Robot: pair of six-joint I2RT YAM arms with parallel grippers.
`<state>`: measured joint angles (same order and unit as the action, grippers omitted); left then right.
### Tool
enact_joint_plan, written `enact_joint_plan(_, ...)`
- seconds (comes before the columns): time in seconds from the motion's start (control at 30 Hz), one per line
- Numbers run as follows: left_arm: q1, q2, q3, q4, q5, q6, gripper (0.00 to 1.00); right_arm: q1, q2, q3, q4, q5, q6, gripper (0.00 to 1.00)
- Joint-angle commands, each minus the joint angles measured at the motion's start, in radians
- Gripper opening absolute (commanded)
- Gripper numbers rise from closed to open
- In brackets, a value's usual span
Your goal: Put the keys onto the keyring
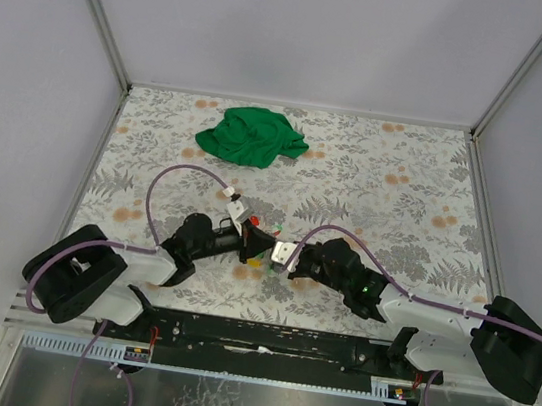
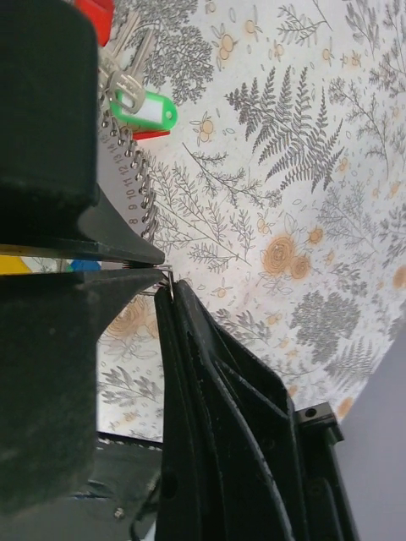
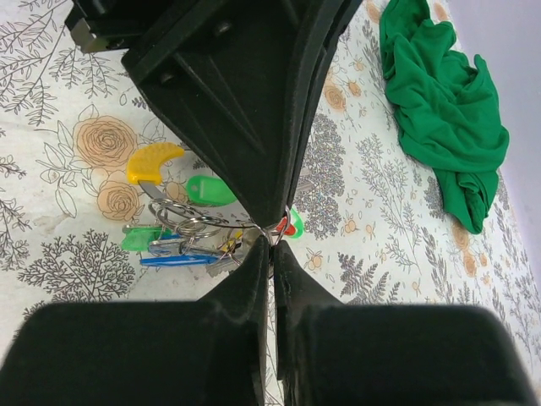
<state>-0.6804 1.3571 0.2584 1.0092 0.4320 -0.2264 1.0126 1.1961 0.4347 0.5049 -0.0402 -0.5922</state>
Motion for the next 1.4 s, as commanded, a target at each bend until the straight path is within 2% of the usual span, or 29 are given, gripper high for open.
enact_joint_plan(0.0,-0.018,0.034,-0.045,0.305,-0.237,-0.189,0.0,0.017,-0.001,0.01,0.015,-0.054,0.037,0.0)
enact_joint_plan(0.27,-0.124,0.063,-0.097,0.483,-0.521,-0.258,0.0,0.04,0.033,-0.005,0.036,-0.029,0.053,0.0)
enact_joint_plan(0.4,-0.126,0.066,-0.116,0.512,-0.565,-0.281,0.0,0.04,0.02,-0.019,0.03,-0.041,0.067,0.0)
enact_joint_plan(0.57,-0.126,0.089,-0.125,0.558,-0.542,-0.303,0.0,0.04,0.014,-0.008,-0.016,-0.044,0.055,0.0)
enact_joint_plan(0.7,-0.125,0.071,-0.128,0.528,-0.443,-0.249,0.0,0.04,-0.038,0.002,-0.077,0.03,-0.01,0.0)
enact_joint_plan(0.9,-0.108,0.001,-0.136,0.378,-0.225,-0.166,0.18,0.038,-0.089,0.072,-0.219,0.029,-0.155,0.0)
enact_joint_plan(1.07,-0.01,-0.063,-0.117,0.231,-0.002,-0.099,0.29,0.038,-0.074,0.133,-0.307,0.002,-0.196,0.0)
enact_joint_plan(1.27,0.014,-0.09,-0.028,-0.014,0.143,0.068,0.34,0.04,-0.08,0.15,-0.347,-0.026,-0.214,0.0)
enact_joint_plan(1.37,0.047,-0.061,0.011,-0.048,0.228,0.121,0.35,0.039,-0.082,0.161,-0.37,-0.046,-0.226,0.0)
